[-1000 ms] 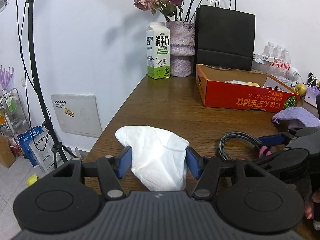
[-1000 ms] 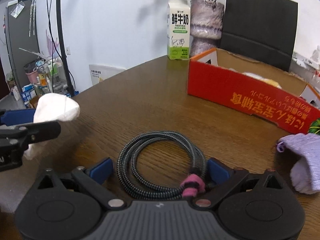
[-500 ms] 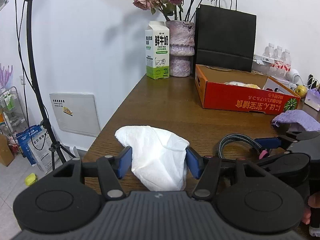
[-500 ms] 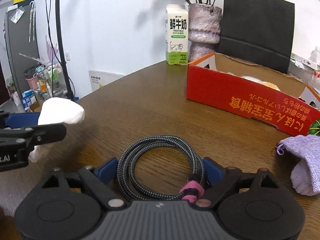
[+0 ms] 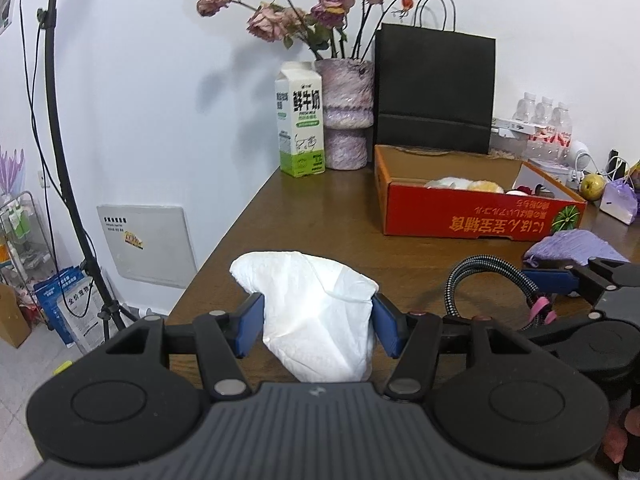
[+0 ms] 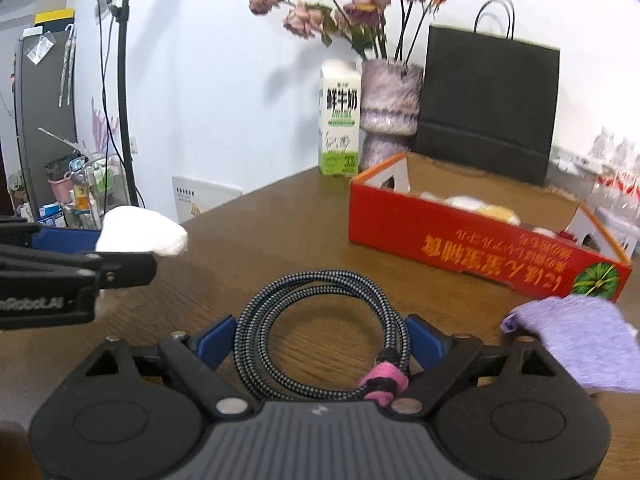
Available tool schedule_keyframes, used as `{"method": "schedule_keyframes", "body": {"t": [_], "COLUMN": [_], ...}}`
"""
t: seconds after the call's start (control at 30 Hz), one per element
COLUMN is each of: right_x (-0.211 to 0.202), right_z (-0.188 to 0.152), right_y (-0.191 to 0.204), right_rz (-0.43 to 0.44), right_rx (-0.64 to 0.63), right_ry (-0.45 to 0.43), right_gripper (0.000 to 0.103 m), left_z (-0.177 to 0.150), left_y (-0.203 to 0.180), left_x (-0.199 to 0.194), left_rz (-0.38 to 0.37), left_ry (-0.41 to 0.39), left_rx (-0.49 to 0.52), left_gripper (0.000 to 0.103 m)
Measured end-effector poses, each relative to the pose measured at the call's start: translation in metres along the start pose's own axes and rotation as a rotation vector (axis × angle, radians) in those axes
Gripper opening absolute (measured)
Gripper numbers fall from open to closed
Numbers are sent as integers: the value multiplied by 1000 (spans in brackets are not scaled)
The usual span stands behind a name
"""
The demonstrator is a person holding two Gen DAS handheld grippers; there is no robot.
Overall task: Organize objects
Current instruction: 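Carry the white tissue in the left gripper while the right gripper carries the cable to the box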
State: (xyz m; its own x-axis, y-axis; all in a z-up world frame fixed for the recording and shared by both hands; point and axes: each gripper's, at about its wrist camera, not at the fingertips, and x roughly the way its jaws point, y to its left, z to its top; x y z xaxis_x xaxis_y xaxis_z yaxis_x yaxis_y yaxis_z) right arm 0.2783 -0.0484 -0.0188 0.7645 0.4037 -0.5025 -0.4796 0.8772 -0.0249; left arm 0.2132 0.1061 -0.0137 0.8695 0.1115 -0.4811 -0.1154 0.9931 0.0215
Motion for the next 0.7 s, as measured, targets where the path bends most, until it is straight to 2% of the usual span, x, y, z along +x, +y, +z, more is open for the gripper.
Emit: {"method": "schedule_keyframes", "body": {"t": [0.33,0.7], "right_x": [-37,-56], "right_z": [11,24], "right_y": [-26,-57], "right_rz": [-23,-59], "right_rx": [-9,-25], "right_ry": [-82,-142], "right_gripper": [90,90], "left_z": [17,42], "left_y": [-34,-66], "left_x": [-10,-6], "left_rz": [-22,-50], "left_ry": [-31,-59], "left_rx": [24,21], "left_gripper": [59,59]}}
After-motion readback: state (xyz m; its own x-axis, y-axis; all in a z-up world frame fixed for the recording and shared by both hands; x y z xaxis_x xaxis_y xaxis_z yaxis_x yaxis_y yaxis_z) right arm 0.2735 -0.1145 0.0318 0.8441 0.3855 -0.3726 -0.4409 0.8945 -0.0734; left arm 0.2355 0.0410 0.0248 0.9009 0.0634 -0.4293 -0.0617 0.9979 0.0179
